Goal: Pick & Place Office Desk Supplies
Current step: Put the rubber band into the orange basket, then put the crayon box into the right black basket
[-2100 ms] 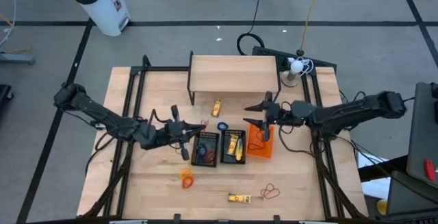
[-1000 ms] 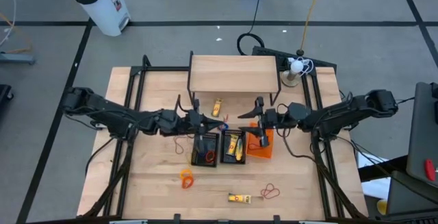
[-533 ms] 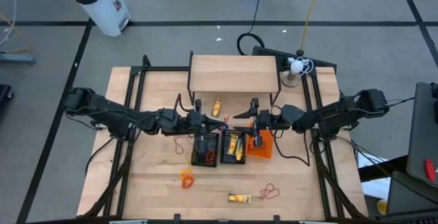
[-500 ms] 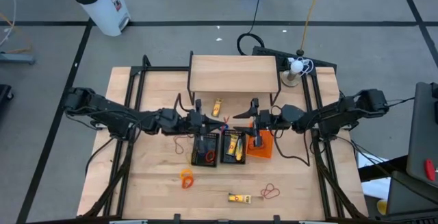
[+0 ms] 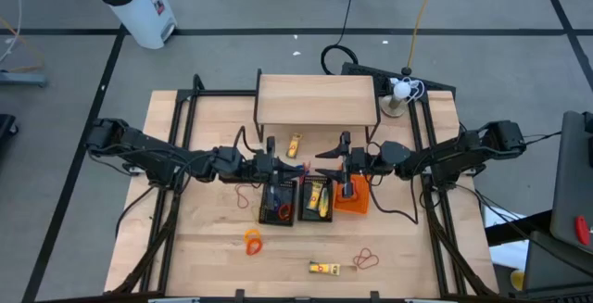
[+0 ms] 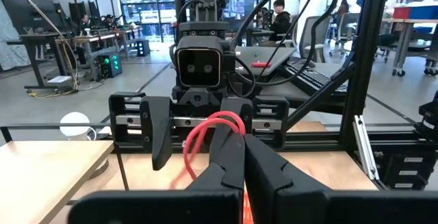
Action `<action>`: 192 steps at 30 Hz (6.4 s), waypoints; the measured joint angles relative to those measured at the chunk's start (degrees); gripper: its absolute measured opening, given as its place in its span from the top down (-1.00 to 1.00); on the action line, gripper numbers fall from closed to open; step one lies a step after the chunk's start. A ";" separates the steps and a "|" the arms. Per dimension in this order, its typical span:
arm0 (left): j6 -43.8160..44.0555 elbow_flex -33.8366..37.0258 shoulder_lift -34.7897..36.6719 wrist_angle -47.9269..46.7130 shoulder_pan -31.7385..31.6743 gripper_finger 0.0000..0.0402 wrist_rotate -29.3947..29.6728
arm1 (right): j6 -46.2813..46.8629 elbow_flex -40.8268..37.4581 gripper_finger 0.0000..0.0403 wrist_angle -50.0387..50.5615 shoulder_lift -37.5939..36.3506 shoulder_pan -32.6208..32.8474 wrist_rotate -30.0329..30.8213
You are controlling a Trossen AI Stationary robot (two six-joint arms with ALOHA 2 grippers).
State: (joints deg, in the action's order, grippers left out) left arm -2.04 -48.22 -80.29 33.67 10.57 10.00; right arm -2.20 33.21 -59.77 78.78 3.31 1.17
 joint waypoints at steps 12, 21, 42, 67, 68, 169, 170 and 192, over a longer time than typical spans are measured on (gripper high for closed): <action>0.00 -0.01 0.00 0.09 -0.11 1.00 -0.02 | -1.19 0.04 0.15 -2.52 0.89 0.00 -4.27; 0.24 -0.01 0.00 0.58 -0.11 1.00 -0.07 | 2.14 5.73 0.15 3.26 6.61 -1.09 -4.13; 0.90 -0.01 0.00 -1.41 -0.11 1.00 -1.13 | 1.70 7.82 0.49 4.29 9.09 -1.36 -4.03; 3.72 -0.01 0.00 -3.35 -0.11 0.70 -2.47 | -1.66 7.78 1.00 5.68 8.70 -0.96 -5.75; 3.72 -0.01 0.00 -3.53 -0.11 0.65 -2.48 | -1.53 7.78 1.00 5.70 8.70 -0.96 -5.75; 14.25 -0.01 0.00 -9.25 -6.06 -0.11 10.08 | 1.27 -0.55 0.14 22.15 -15.74 2.62 6.27; 15.60 -0.01 0.00 -10.39 -6.19 -0.11 12.87 | 0.71 -0.55 0.14 21.40 -15.74 2.52 6.27; 43.79 -0.37 -12.63 -29.22 -17.37 -0.11 7.13 | -15.80 -0.48 0.14 11.91 -15.78 2.37 6.23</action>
State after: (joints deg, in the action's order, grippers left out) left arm 41.75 -48.59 -92.92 4.45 -6.80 17.13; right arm -18.00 32.73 -47.86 63.00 5.68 7.40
